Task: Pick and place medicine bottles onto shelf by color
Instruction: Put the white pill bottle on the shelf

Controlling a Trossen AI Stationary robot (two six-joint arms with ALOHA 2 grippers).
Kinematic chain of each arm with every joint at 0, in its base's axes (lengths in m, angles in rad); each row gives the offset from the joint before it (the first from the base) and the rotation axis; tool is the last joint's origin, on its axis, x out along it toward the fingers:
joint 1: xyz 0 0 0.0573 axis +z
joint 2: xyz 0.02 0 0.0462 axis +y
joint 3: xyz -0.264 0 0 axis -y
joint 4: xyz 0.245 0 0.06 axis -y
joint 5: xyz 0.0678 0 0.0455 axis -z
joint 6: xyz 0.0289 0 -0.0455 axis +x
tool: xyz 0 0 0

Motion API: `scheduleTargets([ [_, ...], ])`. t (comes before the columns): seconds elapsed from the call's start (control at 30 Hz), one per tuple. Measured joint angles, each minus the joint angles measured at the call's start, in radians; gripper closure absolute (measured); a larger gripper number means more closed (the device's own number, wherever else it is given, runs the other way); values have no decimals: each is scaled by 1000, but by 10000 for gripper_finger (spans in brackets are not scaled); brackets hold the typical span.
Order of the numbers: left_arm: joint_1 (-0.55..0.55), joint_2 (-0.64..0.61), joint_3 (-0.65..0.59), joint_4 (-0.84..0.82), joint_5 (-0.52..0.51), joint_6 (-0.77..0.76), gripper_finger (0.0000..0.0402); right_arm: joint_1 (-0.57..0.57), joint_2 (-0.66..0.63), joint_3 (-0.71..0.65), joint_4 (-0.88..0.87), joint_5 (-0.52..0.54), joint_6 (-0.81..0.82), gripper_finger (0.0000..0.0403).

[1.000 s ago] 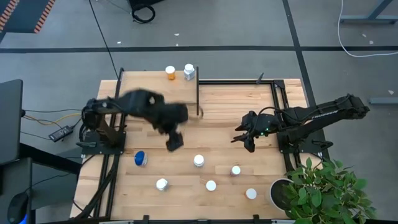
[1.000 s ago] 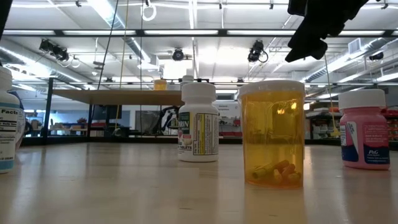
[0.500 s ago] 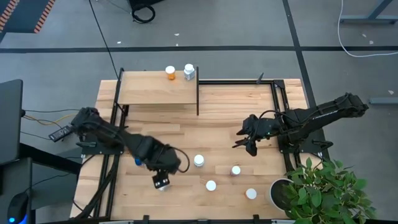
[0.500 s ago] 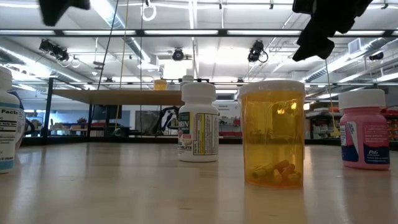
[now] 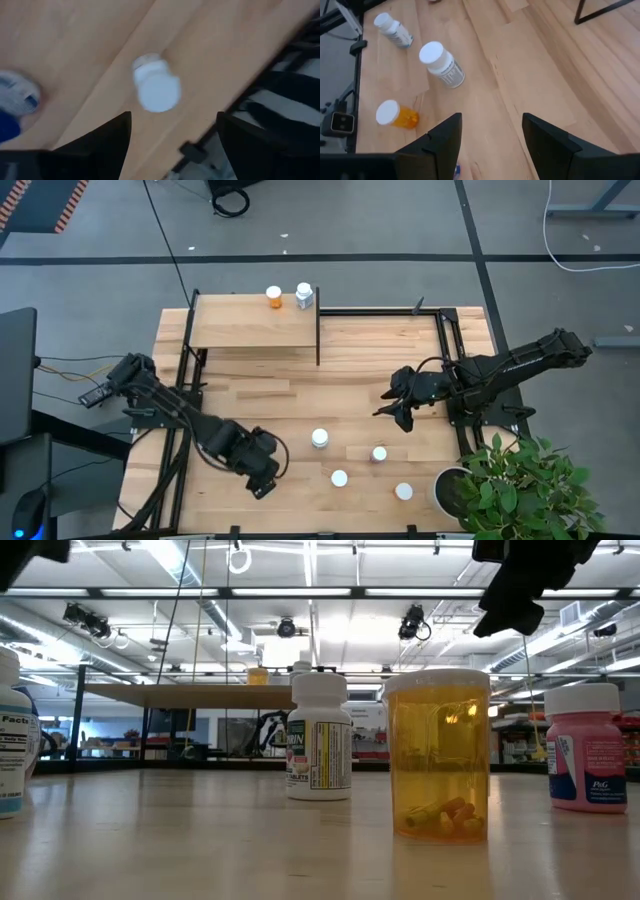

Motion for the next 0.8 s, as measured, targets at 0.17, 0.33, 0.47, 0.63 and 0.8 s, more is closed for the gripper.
scheduleTargets([
  [0.17, -16, 61, 0, -12, -15, -45, 106, 0, 0, 0, 1, 24, 48, 187],
  [0.33, -9, 87, 0, -2, -42, -45, 106, 0, 0, 0, 1, 24, 85, 187],
  [0.47, -7, 105, 0, 5, -41, -45, 106, 0, 0, 0, 2, 24, 89, 187],
  [0.63, -6, 145, 0, -1, -11, -49, 106, 0, 0, 0, 4, 24, 94, 187],
  [0.8, -7, 168, 0, 17, 1, -50, 106, 0, 0, 0, 8, 25, 117, 187],
])
